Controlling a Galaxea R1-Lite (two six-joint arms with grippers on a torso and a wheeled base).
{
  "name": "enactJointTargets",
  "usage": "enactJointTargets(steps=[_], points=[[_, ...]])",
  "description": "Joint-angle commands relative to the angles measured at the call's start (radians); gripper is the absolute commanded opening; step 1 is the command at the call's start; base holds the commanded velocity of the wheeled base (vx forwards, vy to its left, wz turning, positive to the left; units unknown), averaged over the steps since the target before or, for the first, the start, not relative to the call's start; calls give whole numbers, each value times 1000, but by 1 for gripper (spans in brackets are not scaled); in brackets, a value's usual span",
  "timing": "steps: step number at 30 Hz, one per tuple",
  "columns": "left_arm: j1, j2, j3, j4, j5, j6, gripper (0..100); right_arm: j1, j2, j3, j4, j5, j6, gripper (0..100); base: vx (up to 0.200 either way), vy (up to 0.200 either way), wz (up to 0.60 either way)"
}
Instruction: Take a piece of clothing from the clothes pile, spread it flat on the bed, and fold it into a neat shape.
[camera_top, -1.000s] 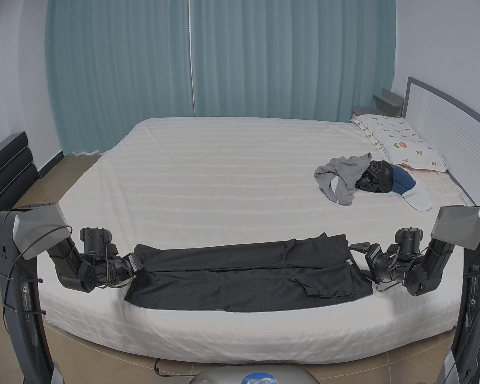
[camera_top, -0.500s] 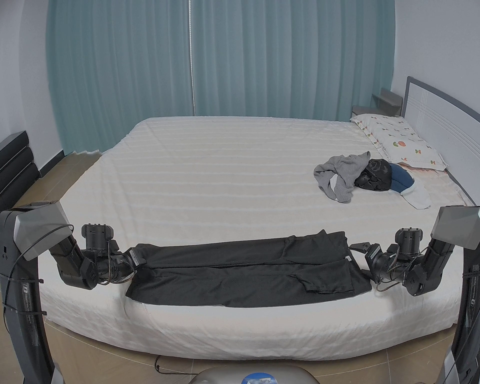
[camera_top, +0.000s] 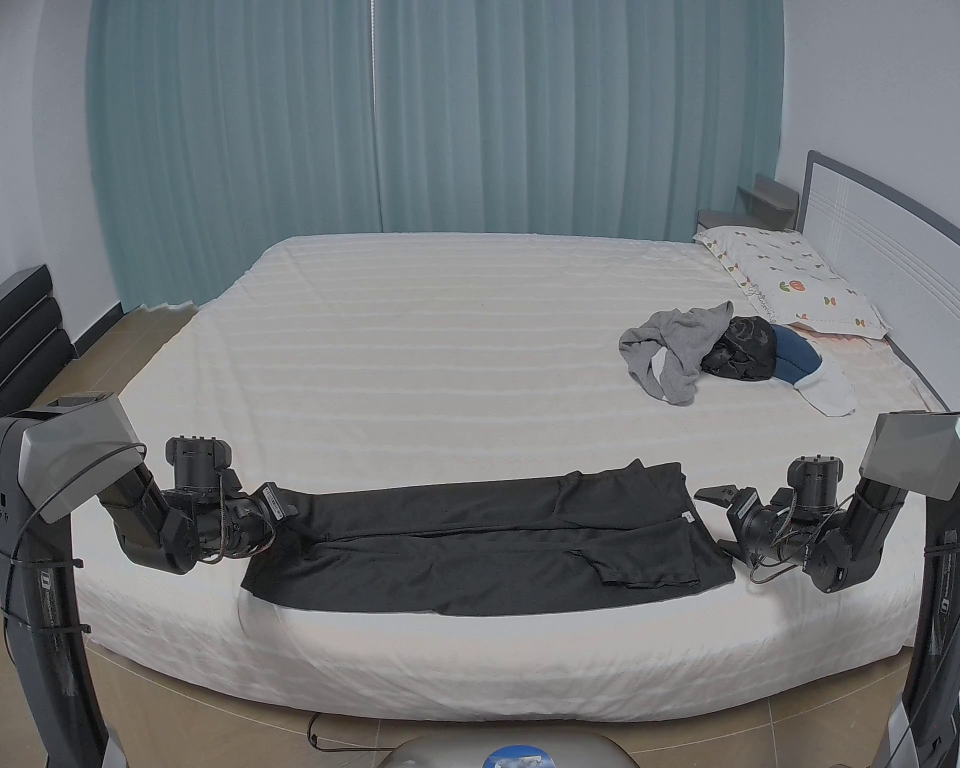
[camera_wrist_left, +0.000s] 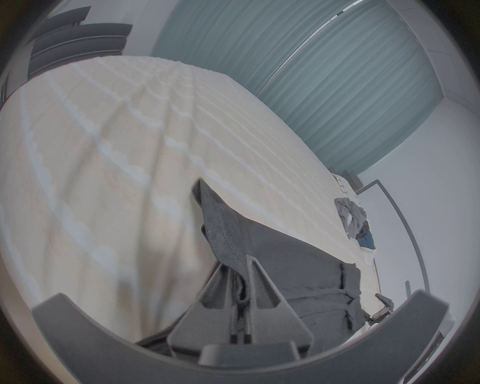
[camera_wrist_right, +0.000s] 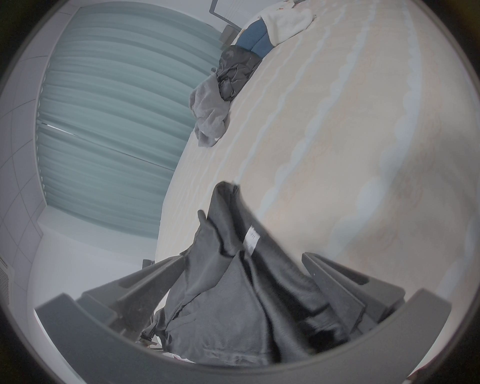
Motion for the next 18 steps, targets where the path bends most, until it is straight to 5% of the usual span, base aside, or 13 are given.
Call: enactJointTargets(steps=[1, 18], points=[[-8, -34, 2, 7, 2, -25, 0, 0, 1, 0, 0, 0, 0, 100, 0, -200, 0], [-100, -144, -6, 82, 33, -111, 0, 0, 1, 2, -3, 0, 2, 100, 0, -200, 0]])
